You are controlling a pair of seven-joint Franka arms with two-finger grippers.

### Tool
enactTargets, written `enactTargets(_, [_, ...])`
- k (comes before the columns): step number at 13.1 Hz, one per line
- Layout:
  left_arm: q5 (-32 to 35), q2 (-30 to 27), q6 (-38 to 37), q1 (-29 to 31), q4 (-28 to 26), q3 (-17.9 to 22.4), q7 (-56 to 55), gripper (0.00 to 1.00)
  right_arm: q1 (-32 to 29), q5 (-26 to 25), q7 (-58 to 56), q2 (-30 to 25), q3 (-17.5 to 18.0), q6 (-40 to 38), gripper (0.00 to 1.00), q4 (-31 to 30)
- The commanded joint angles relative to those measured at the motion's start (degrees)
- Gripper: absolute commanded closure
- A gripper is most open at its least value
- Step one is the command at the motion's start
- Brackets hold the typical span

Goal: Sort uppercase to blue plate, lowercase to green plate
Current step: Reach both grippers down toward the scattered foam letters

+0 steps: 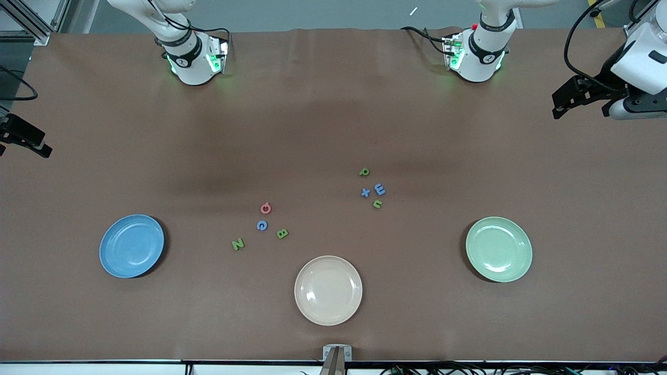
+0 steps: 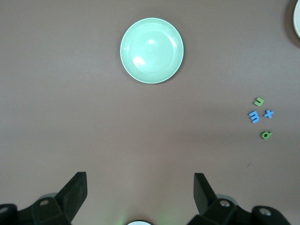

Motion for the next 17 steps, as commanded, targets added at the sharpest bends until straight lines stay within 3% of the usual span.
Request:
enactTargets(1, [0.14,0.78,-0.5,0.02,1.34,0.03,0.61,0.0,-0.21,0.55,-0.02,0.15,0.11,-0.69,0.0,0.6])
enactTargets(6, [0.14,0.78,-0.59,-0.16,1.34,0.03,0.7,0.0,-0.03,0.64,0.07,0.15,0.12,-0.95,0.0,0.6])
enactTargets(9, [-0.21,2.26,-0.06,-0.77,-1.73,-0.58,-0.79,0.0,-0.03,0.72,0.07,0.06,0.12,-1.04,0.0,0.6])
enactTargets(11, [-0.21,3.41,4.39,-0.78,-4.97,-2.85,-5.16,0.0,-0.12,0.72,0.07,0.14,0.12,-1.04,0.0,0.6])
enactTargets(13, [0.49,7.78,7.39,-0.78,-5.08,-6.19,-12.27,0.0,-0.21,0.72,0.07,0.15,0.03,-1.04,0.0,0.51])
enactTargets(17, [0.66,15.96,16.35,-2.35,-5.51,-8.49,-18.01,0.0,-0.21,0.64,-0.02,2.33,0.03,-0.87,0.0,-0.02])
